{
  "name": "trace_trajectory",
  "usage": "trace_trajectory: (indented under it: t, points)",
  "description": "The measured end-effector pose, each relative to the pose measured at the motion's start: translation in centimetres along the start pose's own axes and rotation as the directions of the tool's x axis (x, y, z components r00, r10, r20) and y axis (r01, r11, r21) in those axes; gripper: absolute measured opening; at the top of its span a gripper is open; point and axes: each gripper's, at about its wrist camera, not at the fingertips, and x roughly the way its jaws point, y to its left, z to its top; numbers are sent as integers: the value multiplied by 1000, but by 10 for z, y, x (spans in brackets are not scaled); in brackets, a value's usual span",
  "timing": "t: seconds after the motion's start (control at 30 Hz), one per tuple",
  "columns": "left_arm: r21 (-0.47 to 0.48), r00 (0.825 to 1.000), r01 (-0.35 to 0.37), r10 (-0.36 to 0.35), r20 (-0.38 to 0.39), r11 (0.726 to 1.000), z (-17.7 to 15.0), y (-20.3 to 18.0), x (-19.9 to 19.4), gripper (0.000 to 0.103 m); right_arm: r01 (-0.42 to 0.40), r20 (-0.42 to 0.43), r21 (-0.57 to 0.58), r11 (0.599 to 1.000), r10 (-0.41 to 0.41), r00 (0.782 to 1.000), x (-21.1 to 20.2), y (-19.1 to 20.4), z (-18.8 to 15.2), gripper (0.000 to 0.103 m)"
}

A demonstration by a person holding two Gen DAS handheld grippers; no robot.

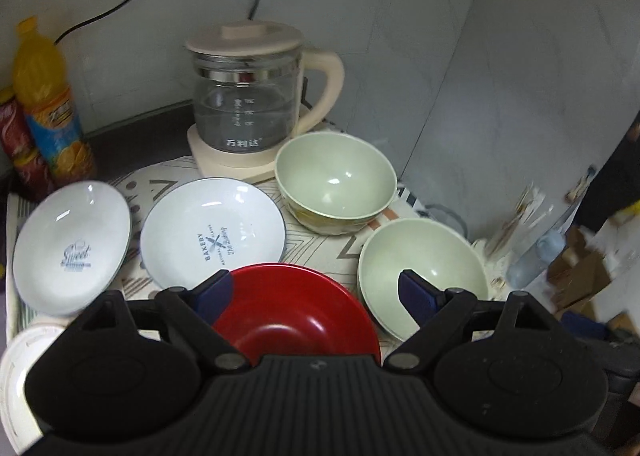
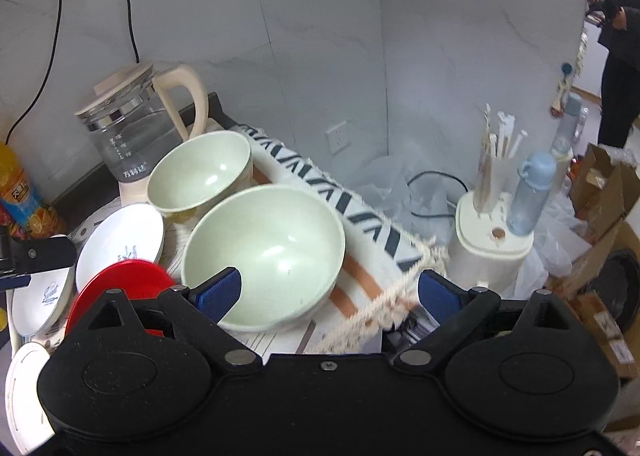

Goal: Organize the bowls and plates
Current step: 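Move both grippers toward the rim of the large pale green bowl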

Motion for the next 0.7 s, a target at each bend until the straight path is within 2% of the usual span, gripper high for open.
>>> trace_trajectory:
  t: [0.23,0.53,0.7]
  points:
    - [15,996,5,-4,-86,1000,14,-19,37,88,-28,-63,-22,999,27,998,27,-11,11,95]
    - [21,989,0,3,-145,1000,24,-28,81,85,-60,-147,46,997,66,987,61,-34,17,93]
    - [13,986,0,2,-169,1000,29,-31,102,83,-86,-204,73,994,99,974,81,-41,14,91]
